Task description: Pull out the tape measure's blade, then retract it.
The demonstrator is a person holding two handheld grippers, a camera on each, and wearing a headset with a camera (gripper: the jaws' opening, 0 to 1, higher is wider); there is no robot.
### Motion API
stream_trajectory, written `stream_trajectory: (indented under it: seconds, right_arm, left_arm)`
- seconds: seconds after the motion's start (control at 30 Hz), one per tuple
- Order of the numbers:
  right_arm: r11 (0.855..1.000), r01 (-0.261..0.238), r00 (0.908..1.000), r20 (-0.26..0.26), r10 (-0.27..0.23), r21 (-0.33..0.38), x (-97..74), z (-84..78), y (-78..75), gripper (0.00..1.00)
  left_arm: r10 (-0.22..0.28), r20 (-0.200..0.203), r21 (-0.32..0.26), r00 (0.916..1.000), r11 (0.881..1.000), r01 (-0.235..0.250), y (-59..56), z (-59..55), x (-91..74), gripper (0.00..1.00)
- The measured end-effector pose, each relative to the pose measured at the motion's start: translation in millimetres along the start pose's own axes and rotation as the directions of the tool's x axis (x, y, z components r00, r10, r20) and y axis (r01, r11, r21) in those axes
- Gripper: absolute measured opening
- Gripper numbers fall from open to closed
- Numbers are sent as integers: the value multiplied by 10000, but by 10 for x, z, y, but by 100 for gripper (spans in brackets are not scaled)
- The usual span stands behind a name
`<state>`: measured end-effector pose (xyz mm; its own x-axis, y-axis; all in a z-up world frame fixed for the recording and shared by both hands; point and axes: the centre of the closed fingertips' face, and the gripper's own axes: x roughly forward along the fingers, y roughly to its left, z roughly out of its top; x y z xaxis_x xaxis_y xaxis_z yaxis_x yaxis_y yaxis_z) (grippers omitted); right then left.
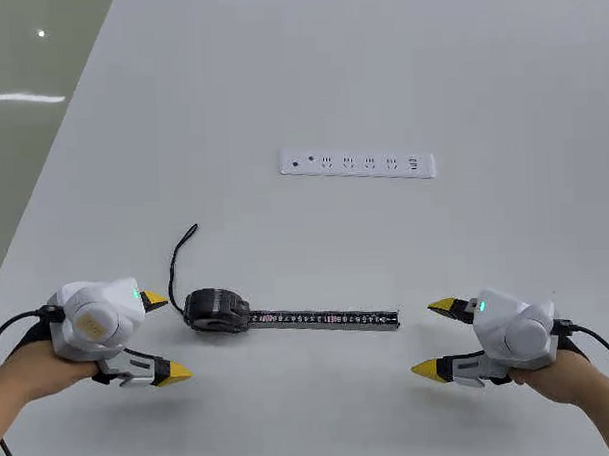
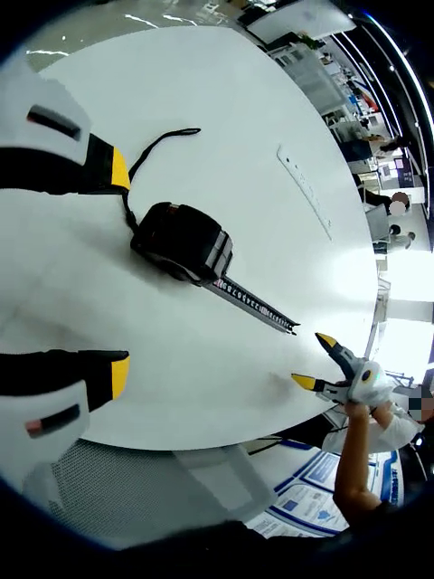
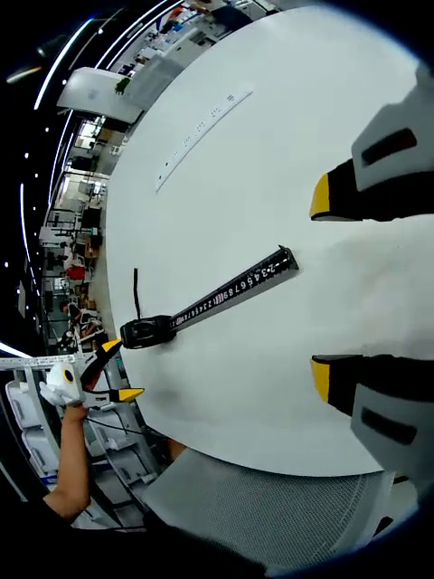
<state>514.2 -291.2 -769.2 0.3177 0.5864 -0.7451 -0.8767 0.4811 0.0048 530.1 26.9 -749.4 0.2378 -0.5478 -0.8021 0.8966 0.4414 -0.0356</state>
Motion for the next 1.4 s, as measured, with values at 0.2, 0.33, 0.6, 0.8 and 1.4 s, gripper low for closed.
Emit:
stream_trajectory:
  seconds: [0.2,0.33,0.6,0.8,1.4]
  right_arm:
    - [9971,445,9990,27,-448,610,-42,21,132,64]
    - [9941,684,9976,24,-689,842,-63,24,213,66]
    - [9788,1402,9890,263,-1457,1493,-171,52,342,72]
    - [9622,1886,9783,479,-2016,1967,-260,96,404,77]
    - [9036,2880,9391,912,-3313,3171,-337,332,542,89]
  left_arm:
    - [505,427,-457,9978,9978,-485,-125,-5,-81,72]
    - [821,511,-760,9953,9940,-781,-171,-31,-100,77]
    - [1444,1322,-1713,9806,9778,-1209,-319,57,-188,80]
    - [1942,1538,-2354,9688,9595,-1550,-438,73,-222,85]
    - [3268,1664,-2914,9303,9176,-2702,-516,129,-283,96]
